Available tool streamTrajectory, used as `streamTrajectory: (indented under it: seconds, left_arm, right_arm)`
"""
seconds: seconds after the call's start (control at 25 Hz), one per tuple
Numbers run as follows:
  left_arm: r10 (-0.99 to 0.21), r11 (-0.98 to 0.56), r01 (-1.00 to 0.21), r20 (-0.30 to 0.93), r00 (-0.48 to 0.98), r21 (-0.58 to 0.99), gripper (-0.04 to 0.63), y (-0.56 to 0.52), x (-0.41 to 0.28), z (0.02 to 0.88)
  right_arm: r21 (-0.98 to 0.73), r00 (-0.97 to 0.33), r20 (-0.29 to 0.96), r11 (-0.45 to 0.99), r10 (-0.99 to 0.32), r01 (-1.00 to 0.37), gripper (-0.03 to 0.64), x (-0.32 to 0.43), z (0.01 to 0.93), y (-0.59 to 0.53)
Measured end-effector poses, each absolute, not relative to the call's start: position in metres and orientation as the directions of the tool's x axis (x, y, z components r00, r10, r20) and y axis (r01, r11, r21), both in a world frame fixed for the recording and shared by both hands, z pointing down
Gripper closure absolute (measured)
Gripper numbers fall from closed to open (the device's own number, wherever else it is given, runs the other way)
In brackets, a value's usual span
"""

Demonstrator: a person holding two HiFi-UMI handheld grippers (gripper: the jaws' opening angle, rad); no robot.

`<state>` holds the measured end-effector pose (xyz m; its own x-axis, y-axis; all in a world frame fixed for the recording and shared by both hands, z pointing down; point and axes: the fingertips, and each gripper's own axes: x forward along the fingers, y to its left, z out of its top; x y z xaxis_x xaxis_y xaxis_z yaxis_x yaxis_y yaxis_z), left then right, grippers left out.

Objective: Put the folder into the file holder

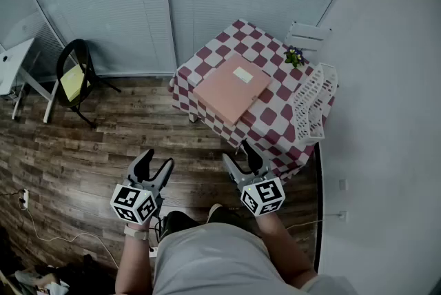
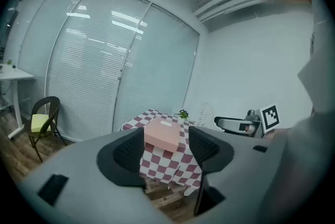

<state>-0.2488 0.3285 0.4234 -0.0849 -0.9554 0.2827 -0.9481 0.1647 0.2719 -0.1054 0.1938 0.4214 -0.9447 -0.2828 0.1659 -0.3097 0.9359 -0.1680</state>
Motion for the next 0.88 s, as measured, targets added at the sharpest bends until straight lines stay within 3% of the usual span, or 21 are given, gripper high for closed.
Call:
streamTrajectory:
  seconds: [0.48, 0.88]
  left_arm:
    - [-0.93, 0.211, -0.942, 0.35, -0.111, 0.26, 0.35, 0.283, -0.227, 0.445]
    - [-0.92, 0.199, -0.917, 0.389, -0.053, 0.346, 0.35, 0.207, -0.284, 0.492]
  right_arm:
    - [-0.255, -0.946, 0.181, 0.916, -0.271, -0.311, 0.347, -0.081, 0.445, 0.136]
    - [-0.273, -0.912, 0.273, 0.884, -0.307, -0.38, 0.347, -0.126, 0.475, 0.061]
